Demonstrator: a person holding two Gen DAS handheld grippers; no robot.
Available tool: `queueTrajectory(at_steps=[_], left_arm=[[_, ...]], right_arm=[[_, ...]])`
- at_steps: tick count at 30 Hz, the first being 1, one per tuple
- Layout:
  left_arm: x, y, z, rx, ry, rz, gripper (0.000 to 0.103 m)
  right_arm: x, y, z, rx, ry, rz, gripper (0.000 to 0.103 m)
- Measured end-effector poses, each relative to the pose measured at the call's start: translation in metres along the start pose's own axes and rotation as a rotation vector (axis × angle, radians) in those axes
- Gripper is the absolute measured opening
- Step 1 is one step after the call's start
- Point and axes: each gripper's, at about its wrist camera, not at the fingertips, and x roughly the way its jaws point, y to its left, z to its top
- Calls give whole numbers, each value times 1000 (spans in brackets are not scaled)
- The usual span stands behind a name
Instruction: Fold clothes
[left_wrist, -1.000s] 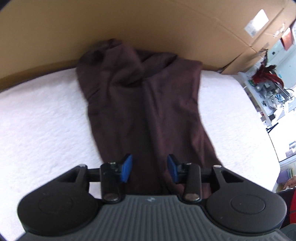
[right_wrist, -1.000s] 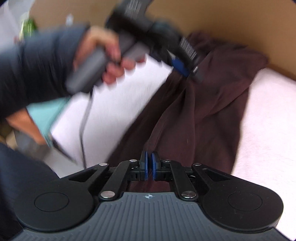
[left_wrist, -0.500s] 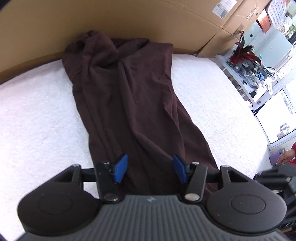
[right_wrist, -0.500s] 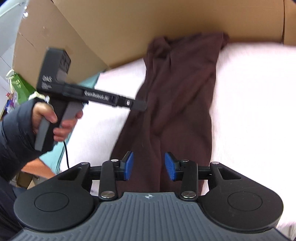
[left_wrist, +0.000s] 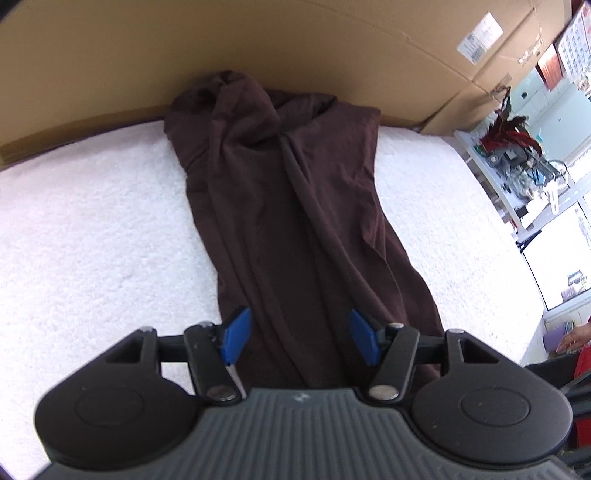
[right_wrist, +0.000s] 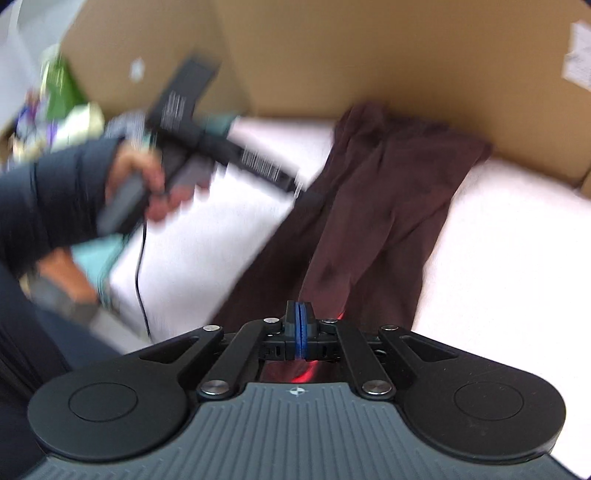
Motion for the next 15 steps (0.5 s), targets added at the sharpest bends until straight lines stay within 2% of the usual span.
queueTrajectory(at_steps=[3, 4, 6, 7, 8, 9, 12, 15], left_arm=[[1, -1, -3, 9, 2, 9, 66], [1, 0, -2, 3, 0, 10, 66], [3, 0, 3, -10, -7, 12, 66], [4, 0, 7, -15, -12, 13, 66], [7, -3, 11, -14, -17, 13, 66], [9, -5, 16, -11, -22, 13, 66], [22, -13, 30, -3, -26, 28, 66], [35, -16, 41, -15, -28, 38, 64]], right_arm=[[12, -12, -9, 53, 17, 73, 15], [6, -23, -8, 112, -20, 93, 16], [-12, -53, 1, 278, -160, 134, 22], [-19, -70, 6, 350, -224, 125, 27], [-23, -85, 13, 402, -272, 90, 35], [-24, -99, 20, 428, -306, 43, 38], [-10, -135, 49, 461, -346, -54, 38], [15, -159, 76, 470, -340, -71, 38]])
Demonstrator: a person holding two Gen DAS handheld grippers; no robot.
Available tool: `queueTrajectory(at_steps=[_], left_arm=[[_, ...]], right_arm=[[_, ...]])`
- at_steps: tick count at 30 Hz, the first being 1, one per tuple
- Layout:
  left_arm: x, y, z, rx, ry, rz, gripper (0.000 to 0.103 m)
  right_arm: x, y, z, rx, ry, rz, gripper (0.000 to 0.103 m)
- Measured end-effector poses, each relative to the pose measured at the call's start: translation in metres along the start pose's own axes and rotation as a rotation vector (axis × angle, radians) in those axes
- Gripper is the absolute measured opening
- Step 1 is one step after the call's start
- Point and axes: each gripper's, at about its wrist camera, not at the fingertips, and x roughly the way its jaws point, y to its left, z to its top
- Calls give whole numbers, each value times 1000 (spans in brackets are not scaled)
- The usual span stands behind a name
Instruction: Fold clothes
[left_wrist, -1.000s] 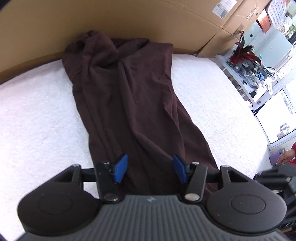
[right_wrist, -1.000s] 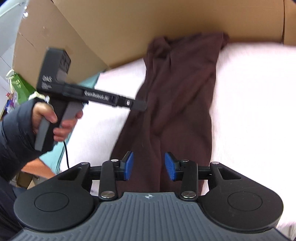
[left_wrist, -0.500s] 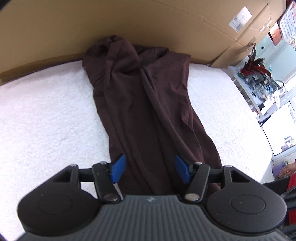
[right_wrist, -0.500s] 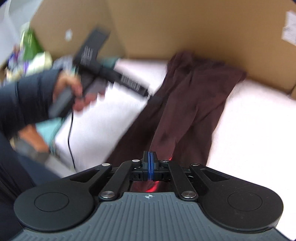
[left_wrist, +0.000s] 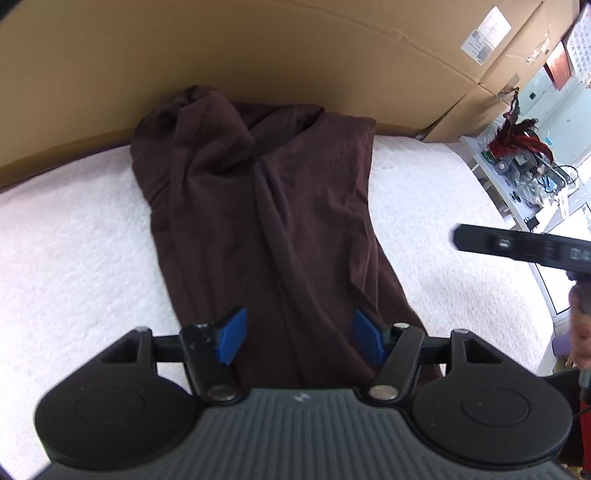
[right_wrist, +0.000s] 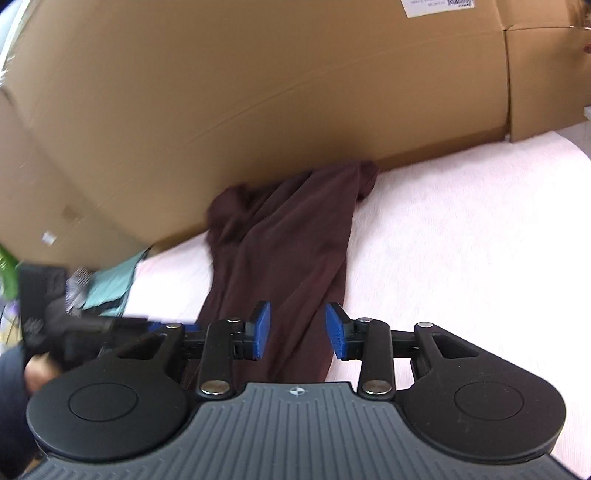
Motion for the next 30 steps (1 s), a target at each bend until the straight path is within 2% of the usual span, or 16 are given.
queueTrajectory(at_steps=[4, 7, 13, 14, 15, 16, 17, 18, 19, 23, 26, 28, 30], left_arm=[[15, 6, 9, -43, 14, 22, 58], [24, 12, 13, -80, 22, 34, 51], [31, 18, 21, -110, 11, 36, 41], [32, 18, 23, -117, 9, 32, 37], [33, 19, 24, -126, 7, 20, 7], [31, 22, 25, -141, 2, -1, 0], [30, 24, 26, -157, -3, -23, 0], [24, 24, 26, -166, -19, -46, 0], [19, 24, 26, -173, -36, -68, 0], [7, 29, 28, -235, -92, -170, 0], [22, 31, 33, -235, -89, -116, 0], [36, 33, 36, -227, -79, -78, 0], [50, 34, 39, -209, -62, -45, 0]], right_arm=[[43, -6, 13, 0, 41, -12, 37], [58, -16, 17, -13, 39, -51, 37], [79, -33, 34, 0, 72, -22, 38], [83, -35, 37, -5, 81, -18, 38], [86, -37, 40, -9, 91, -13, 38], [90, -38, 44, -14, 100, -9, 38], [89, -39, 47, -15, 102, 5, 32], [86, -39, 50, -15, 103, 21, 1], [84, -40, 53, -16, 104, 37, 3], [57, -34, 79, -47, 12, 89, 1], [57, -32, 98, -72, -23, 81, 1], [69, -31, 104, -84, -31, 45, 1], [87, -34, 102, -84, -8, 3, 1]])
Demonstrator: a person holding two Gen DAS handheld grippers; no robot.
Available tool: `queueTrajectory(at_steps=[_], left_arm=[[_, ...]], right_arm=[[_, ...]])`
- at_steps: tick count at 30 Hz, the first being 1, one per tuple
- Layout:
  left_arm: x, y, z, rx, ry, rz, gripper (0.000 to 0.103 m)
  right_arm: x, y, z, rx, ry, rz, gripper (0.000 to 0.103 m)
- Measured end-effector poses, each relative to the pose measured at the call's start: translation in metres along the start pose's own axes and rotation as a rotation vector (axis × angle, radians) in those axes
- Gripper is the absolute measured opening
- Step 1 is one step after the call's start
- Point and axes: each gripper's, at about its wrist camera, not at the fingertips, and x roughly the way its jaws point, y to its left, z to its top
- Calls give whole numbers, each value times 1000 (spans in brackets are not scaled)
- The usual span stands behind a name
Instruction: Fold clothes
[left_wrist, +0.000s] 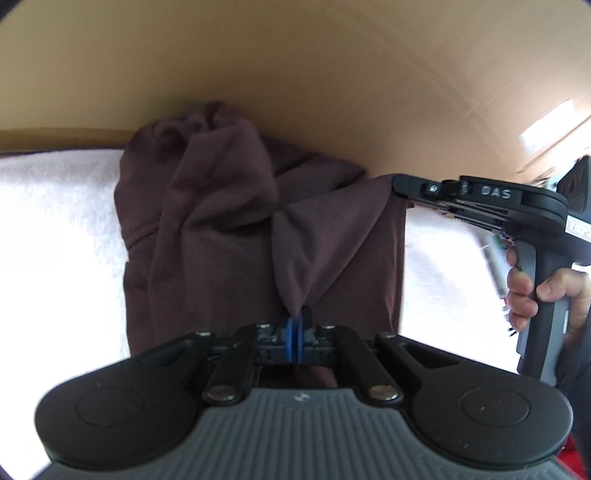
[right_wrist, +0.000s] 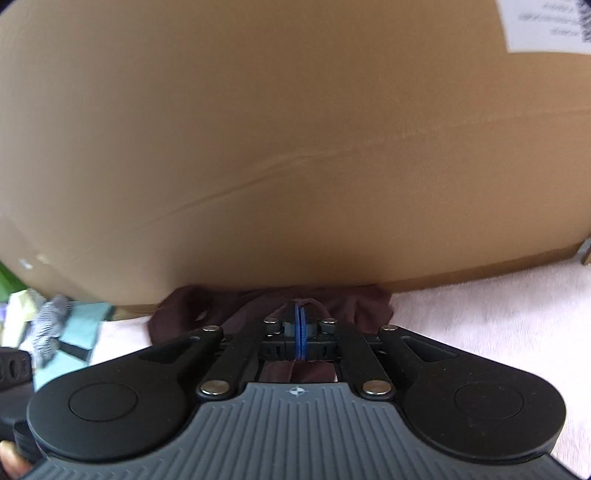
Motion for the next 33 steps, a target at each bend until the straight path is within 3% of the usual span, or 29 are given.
queueTrajectory(at_steps=[2, 5, 6, 8, 12, 14, 17, 19, 22, 26, 28, 33], left_arm=[[4, -1, 0, 18, -17, 4, 6], [-7, 3, 2, -8, -26, -7, 34], [-17, 2, 0, 11, -39, 5, 48], [-38, 1, -5, 56, -66, 33, 52], [-70, 2, -37, 142, -10, 2, 47], [-73, -2, -55, 163, 35, -26, 45], [-61, -12, -74, 191, 86, -40, 28], [-50, -18, -83, 211, 113, -42, 25], [-46, -20, -84, 191, 101, -47, 25], [-43, -28, -82, 209, 102, -51, 24], [-44, -33, -82, 215, 99, -55, 0], [-63, -26, -81, 173, 63, -92, 0]], right_arm=[[17, -5, -7, 14, 33, -37, 1], [20, -11, -15, 55, 28, -46, 5], [13, -11, -15, 63, 18, -52, 17], [-16, -6, -18, 47, -25, -64, 37], [-77, 10, -42, -6, -57, -4, 38], [-103, 19, -68, -23, -18, 54, 38], [-129, 34, -115, -13, 76, 111, 38], [-136, 45, -143, -14, 130, 120, 38], [-152, 54, -180, 7, 178, 108, 38], [-159, 60, -204, 66, 202, 98, 38], [-155, 64, -209, 85, 204, 97, 38], [-161, 67, -220, 81, 220, 100, 37]])
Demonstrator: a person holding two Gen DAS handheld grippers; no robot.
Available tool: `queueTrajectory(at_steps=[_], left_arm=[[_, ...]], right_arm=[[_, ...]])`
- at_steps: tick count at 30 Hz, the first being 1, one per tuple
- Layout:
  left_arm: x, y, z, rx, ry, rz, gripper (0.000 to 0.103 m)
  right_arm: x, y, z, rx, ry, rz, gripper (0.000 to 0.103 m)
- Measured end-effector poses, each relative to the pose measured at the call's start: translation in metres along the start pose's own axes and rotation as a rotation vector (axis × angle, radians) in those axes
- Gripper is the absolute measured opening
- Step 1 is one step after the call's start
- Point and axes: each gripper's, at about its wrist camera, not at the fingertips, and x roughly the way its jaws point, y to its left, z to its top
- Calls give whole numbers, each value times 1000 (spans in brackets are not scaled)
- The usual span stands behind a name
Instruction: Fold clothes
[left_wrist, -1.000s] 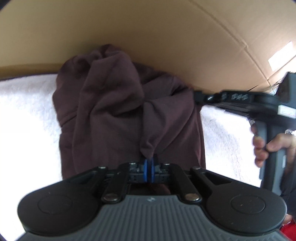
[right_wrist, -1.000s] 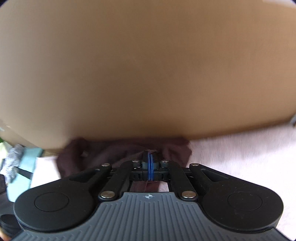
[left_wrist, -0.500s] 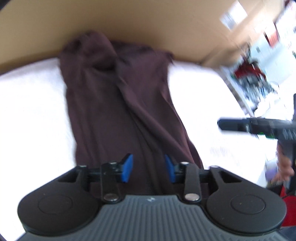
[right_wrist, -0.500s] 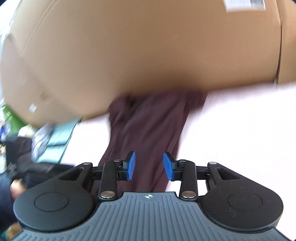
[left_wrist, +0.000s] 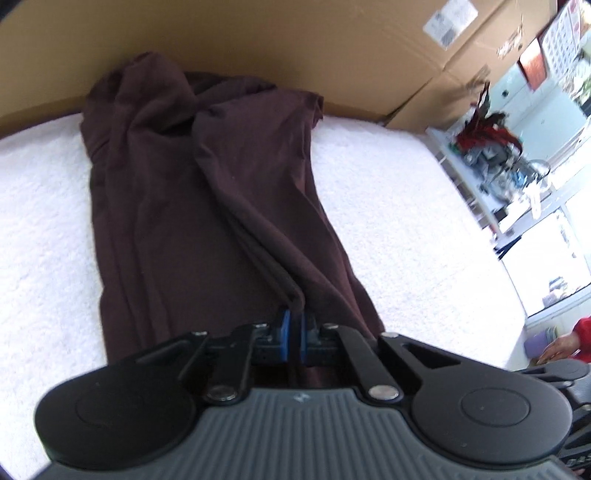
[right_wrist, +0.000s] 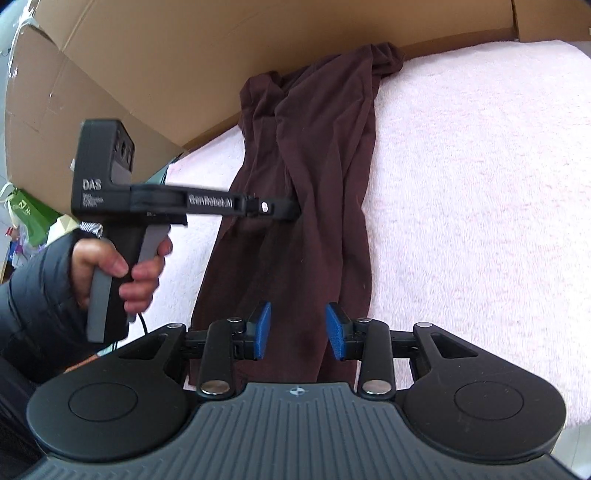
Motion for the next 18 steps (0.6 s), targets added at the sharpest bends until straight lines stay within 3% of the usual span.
queueTrajectory(at_steps=[5, 7, 8, 9, 14, 17, 18], left_arm=[[-3, 19, -7, -40, 26, 9, 0], [-3, 23, -7, -48, 27, 6, 0], [-4, 24, -7, -49, 26, 5, 0], [-5, 25, -7, -51, 25, 3, 0], [-27, 20, -11, -25, 53, -37, 0], [-34, 15, -18, -17, 99, -81, 2], [-33, 13, -22, -24, 116, -98, 9]], right_arm=[[4, -1, -11, -1, 38, 5, 37], [9, 0, -13, -7, 54, 2, 25], [11, 2, -13, -17, 62, -4, 8], [13, 4, -13, -29, 71, -11, 4], [-10, 32, -8, -149, 17, -28, 4], [-11, 41, -8, -202, 52, -12, 4], [-9, 42, -10, -211, 67, -11, 4]])
